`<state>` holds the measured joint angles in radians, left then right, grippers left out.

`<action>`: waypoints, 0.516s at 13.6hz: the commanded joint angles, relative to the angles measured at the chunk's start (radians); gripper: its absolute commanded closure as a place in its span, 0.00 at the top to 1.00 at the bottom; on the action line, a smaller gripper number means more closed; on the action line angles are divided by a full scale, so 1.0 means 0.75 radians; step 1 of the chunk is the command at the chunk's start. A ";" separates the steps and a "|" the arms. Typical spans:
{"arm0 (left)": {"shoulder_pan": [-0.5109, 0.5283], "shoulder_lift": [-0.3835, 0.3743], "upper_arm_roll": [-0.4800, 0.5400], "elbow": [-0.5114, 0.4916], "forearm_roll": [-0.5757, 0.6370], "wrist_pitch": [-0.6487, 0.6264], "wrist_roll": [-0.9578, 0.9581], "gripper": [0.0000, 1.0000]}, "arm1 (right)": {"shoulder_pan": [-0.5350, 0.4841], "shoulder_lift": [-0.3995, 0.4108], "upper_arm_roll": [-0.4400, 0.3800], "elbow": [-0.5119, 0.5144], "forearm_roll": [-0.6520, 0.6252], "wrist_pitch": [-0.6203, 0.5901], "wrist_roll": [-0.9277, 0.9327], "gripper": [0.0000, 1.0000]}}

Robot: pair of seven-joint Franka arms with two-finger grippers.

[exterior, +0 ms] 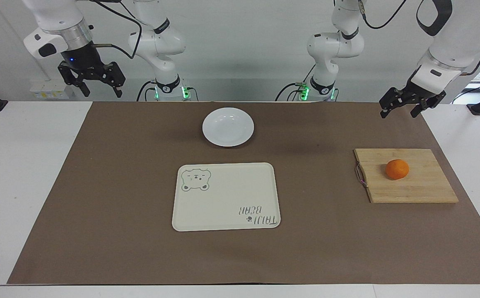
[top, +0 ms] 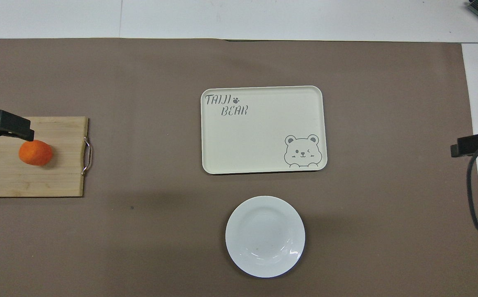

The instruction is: Place orange and plate with both arms

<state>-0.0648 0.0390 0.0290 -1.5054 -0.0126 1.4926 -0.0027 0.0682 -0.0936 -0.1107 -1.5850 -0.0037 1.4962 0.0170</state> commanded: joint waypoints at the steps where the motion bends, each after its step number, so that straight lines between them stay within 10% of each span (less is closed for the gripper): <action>1: -0.008 -0.013 0.002 -0.013 0.003 -0.043 0.024 1.00 | -0.009 0.000 0.013 0.005 -0.011 0.007 0.026 1.00; 7: 0.007 -0.013 0.008 -0.010 0.000 -0.039 0.012 1.00 | -0.009 0.000 0.013 0.005 -0.011 0.009 0.026 1.00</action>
<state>-0.0644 0.0390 0.0298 -1.5102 -0.0126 1.4801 0.0007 0.0682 -0.0936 -0.1107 -1.5850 -0.0037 1.4963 0.0170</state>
